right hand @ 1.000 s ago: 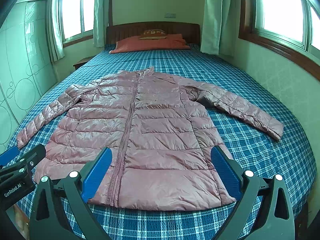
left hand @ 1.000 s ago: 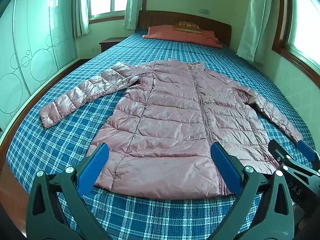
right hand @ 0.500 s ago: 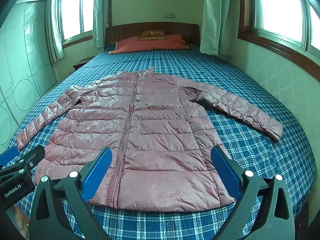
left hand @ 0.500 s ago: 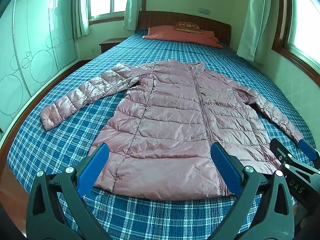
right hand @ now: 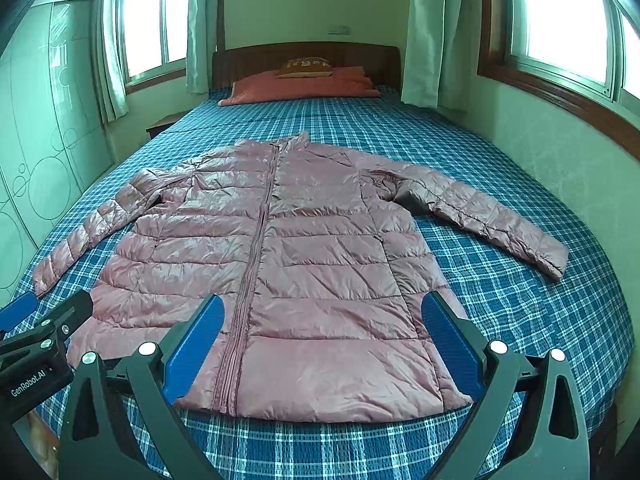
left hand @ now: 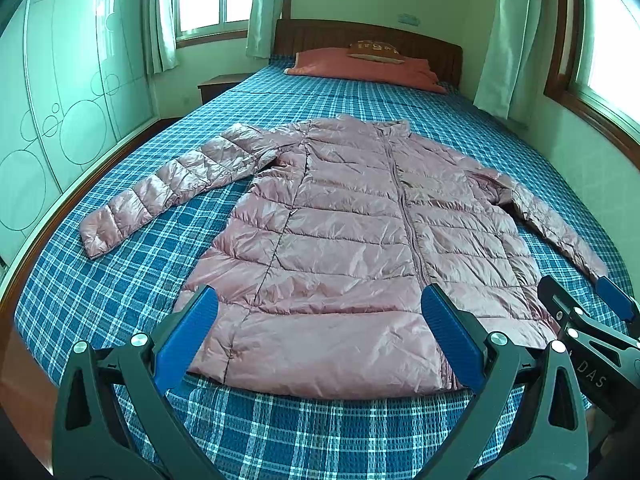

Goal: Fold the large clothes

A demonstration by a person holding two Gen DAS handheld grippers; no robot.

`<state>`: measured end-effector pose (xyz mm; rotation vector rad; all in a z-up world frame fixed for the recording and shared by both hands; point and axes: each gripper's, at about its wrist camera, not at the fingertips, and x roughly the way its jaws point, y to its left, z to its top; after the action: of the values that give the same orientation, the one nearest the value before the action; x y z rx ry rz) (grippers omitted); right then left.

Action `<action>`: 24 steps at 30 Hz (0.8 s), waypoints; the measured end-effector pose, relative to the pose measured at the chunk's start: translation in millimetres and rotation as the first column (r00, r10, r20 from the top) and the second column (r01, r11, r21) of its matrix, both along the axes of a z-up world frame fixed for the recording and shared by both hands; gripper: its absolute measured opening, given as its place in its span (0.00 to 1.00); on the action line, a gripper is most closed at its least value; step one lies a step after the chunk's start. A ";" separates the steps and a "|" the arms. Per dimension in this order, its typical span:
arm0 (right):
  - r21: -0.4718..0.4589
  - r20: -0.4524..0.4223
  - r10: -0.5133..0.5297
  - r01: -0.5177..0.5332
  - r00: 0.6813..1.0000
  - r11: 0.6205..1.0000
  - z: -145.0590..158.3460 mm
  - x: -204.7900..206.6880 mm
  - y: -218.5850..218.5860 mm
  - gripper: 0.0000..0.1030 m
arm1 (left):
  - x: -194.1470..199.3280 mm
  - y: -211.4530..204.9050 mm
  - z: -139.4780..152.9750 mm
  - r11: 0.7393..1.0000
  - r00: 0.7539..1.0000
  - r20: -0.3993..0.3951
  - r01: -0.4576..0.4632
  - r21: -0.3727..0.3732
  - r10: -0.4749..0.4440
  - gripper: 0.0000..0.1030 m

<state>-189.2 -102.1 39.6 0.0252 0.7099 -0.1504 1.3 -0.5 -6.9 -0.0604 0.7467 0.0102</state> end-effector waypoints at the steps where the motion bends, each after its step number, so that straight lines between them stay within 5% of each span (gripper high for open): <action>1: 0.001 0.000 0.000 0.000 1.000 1.000 -0.2 0.0 -0.3 0.95 | 0.4 -0.3 -0.4 1.000 1.000 0.000 0.001 0.001 -0.001 0.98; 10: 0.027 -0.014 -0.010 0.010 1.000 1.000 -9.6 5.0 -5.3 0.95 | 11.0 -0.7 -8.3 1.000 1.000 -0.018 -0.005 -0.005 0.005 0.98; 15: 0.097 -0.030 -0.029 0.032 0.999 0.995 -21.1 19.9 -27.0 0.95 | 36.0 21.8 -25.0 0.991 0.995 -0.087 -0.051 -0.127 0.040 0.98; 19: 0.196 -0.028 -0.079 0.083 0.996 0.977 -32.2 36.8 -67.3 0.95 | 66.2 57.0 -52.2 0.955 0.976 -0.208 -0.119 -0.271 0.063 0.98; 23: 0.336 -0.007 -0.180 0.171 0.984 0.926 -45.4 54.6 -133.2 0.95 | 90.1 89.2 -67.2 0.944 0.962 -0.219 -0.216 -0.251 0.162 0.97; 24: 0.361 -0.001 -0.208 0.195 0.978 0.912 -47.8 57.7 -148.6 0.95 | 96.9 98.7 -71.4 0.939 0.956 -0.223 -0.243 -0.244 0.189 0.90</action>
<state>-131.6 -250.7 -8.2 0.4536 0.6889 -0.2158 98.3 98.2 -78.3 -0.4070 0.9333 0.1275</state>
